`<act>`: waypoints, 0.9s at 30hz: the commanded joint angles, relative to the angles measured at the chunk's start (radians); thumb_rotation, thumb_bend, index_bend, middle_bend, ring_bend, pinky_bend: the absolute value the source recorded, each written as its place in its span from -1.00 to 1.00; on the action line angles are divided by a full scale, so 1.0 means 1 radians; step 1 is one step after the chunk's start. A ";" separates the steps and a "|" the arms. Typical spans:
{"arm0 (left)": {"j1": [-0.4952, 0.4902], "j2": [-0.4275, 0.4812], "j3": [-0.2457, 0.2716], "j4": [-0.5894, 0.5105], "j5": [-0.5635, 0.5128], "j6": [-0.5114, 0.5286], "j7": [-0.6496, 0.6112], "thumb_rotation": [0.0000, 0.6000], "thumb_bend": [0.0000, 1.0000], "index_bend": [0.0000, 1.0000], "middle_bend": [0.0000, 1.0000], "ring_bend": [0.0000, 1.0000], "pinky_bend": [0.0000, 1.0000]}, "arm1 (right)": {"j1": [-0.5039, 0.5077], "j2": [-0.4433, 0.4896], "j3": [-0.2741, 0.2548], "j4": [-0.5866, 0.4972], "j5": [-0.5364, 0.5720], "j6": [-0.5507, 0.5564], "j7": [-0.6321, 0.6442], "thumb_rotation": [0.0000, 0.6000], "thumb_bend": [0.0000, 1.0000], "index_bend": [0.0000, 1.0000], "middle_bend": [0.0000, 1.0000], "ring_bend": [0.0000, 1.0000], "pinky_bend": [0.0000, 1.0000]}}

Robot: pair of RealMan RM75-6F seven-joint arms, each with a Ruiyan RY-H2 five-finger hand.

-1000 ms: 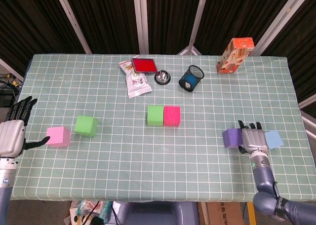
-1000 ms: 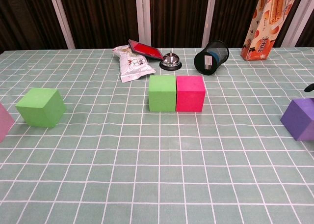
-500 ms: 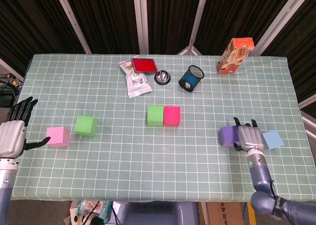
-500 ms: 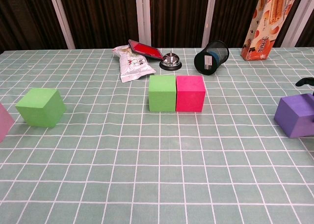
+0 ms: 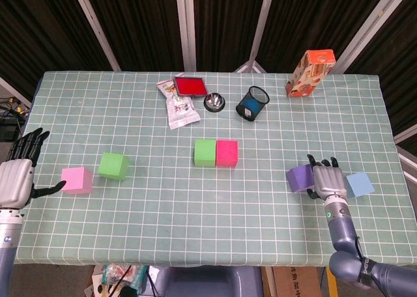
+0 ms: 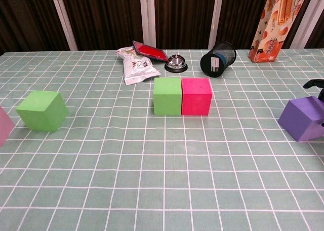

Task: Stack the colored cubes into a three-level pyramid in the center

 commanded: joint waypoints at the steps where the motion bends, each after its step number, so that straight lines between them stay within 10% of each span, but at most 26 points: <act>1: 0.000 0.000 0.001 0.000 0.001 0.000 0.001 1.00 -0.84 -1.00 -1.00 -1.00 -0.98 | 0.003 0.009 -0.004 -0.008 -0.003 -0.019 0.001 1.00 -0.33 -1.00 -0.48 -0.77 -1.00; 27: 0.003 -0.002 -0.004 -0.001 -0.005 0.010 -0.001 1.00 -0.84 -1.00 -1.00 -1.00 -0.98 | 0.012 0.018 -0.004 0.001 -0.075 -0.070 0.059 1.00 -0.33 -1.00 -0.85 -0.97 -1.00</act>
